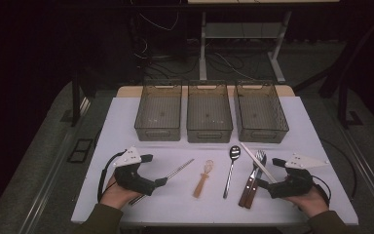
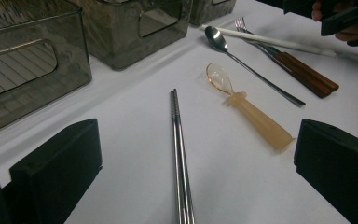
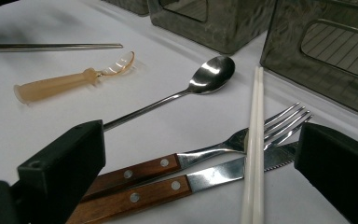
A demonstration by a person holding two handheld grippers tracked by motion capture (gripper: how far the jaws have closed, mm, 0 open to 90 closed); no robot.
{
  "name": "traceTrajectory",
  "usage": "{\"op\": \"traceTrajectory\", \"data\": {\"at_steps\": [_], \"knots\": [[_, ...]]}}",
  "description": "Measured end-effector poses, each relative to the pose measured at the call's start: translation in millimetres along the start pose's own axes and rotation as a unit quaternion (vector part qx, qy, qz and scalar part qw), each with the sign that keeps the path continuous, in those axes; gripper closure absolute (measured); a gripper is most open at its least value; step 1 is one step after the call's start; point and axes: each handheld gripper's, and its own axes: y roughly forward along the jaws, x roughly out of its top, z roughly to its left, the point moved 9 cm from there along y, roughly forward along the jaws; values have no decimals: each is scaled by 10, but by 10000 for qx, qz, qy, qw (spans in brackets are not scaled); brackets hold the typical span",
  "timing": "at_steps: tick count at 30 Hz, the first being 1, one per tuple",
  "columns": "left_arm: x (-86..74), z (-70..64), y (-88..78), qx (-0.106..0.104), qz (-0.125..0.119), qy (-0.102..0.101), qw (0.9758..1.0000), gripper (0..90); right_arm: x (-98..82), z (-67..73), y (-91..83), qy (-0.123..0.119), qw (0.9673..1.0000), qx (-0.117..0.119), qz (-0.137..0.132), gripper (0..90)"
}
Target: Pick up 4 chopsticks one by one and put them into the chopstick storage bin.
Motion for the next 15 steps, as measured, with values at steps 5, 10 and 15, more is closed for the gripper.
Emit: {"op": "traceTrajectory", "data": {"at_steps": [5, 10, 15], "knots": [[-2, 16, 7, -6, 25, -20, 10000, 0, 0, -10, 4, 12, 10000, 14, 7, 21], [4, 15, -1, 18, 32, -62, 10000, 17, -6, -7, 5, 28, 10000, 30, 15, 21], [3, 7, -17, -2, 61, -40, 10000, 78, 11, 9, -11, 23, 10000, 20, -4, 21]]}}
